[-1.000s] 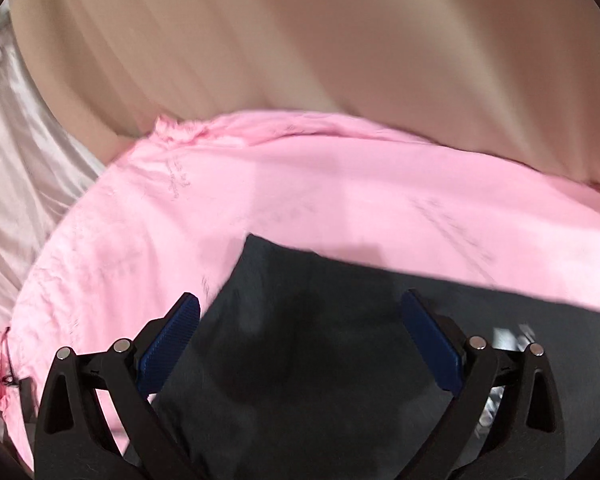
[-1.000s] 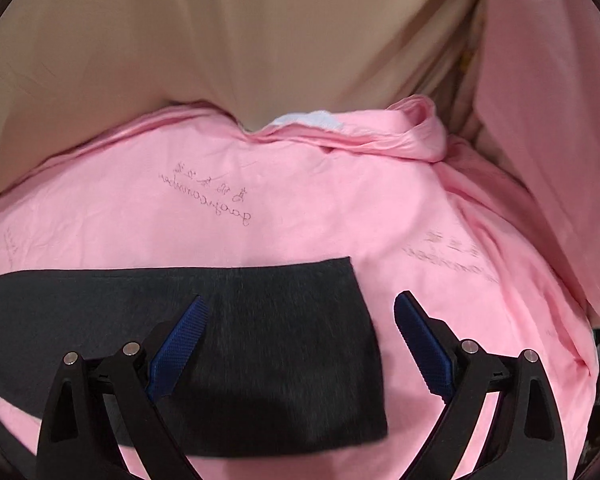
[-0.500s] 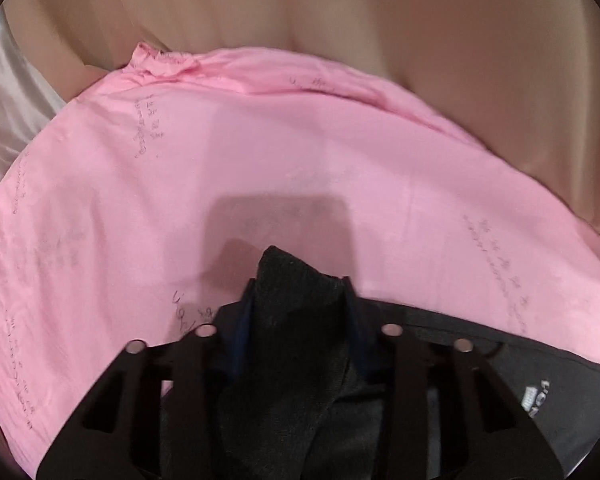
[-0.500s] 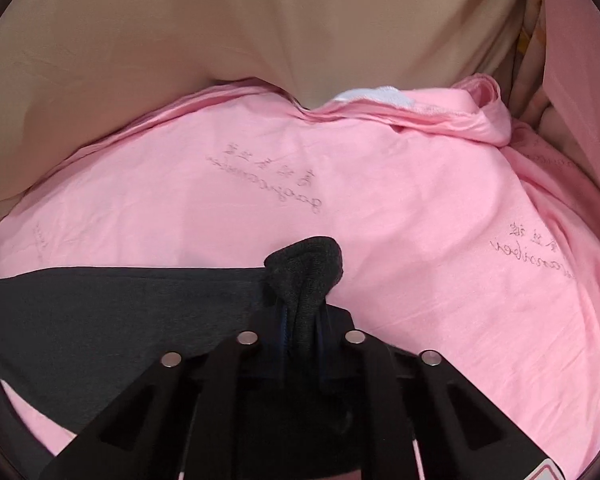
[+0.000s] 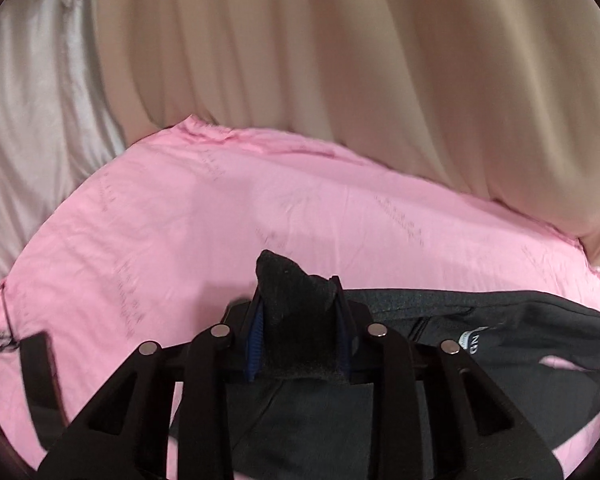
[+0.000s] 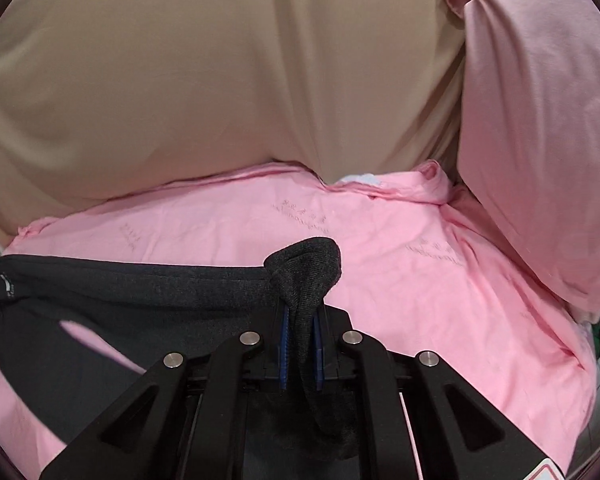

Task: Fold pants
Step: 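Lift the held hems with both tools and fold them over toward the waistband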

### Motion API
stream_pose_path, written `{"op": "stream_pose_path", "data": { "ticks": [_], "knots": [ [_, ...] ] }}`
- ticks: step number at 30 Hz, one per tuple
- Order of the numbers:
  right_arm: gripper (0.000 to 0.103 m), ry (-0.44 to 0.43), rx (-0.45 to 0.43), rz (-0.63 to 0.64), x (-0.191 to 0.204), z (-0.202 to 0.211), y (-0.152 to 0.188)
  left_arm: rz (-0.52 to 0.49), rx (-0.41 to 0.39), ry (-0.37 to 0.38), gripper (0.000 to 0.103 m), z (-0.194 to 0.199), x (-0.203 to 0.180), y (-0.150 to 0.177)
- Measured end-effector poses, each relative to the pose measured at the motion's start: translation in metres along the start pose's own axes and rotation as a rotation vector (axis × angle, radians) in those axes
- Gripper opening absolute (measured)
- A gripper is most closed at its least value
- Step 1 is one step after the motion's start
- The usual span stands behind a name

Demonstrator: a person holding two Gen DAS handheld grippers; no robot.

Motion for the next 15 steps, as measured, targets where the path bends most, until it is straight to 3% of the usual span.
{"op": "stream_pose_path", "data": {
  "ticks": [3, 6, 7, 9, 11, 13, 15],
  "knots": [
    [0.008, 0.007, 0.039, 0.003, -0.009, -0.001, 0.038, -0.004, 0.045, -0.019, 0.030, 0.009, 0.010, 0.050],
    [0.011, 0.026, 0.111, 0.014, -0.012, -0.012, 0.077, 0.025, 0.079, -0.021, 0.043, 0.003, 0.021, 0.094],
    [0.016, 0.045, 0.120, 0.013, -0.013, -0.012, 0.088, 0.039, 0.073, -0.042, 0.045, 0.001, 0.027, 0.102],
    [0.028, 0.073, 0.091, -0.006, -0.015, -0.003, 0.101, 0.087, 0.064, -0.058, 0.059, 0.003, 0.035, 0.118],
    [0.048, 0.082, 0.038, -0.048, -0.018, 0.015, 0.105, 0.176, 0.039, 0.020, 0.086, 0.019, 0.040, 0.126],
    [0.055, 0.078, -0.020, -0.089, -0.020, 0.039, 0.108, 0.239, 0.011, 0.070, 0.095, 0.031, 0.042, 0.128],
    [0.056, 0.050, -0.053, -0.110, -0.015, 0.059, 0.112, 0.287, 0.018, 0.133, 0.097, 0.032, 0.040, 0.128]
  ]
}}
Point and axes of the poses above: each gripper's, at about its wrist camera, not at the fingertips, and z roughly against the way its jaws point, x to its left, y to its underside, the point moved 4 cm from there along -z, roughly the way its jaws point, and after that the axes turned 8 degrees about x, right-handed, at the moved point
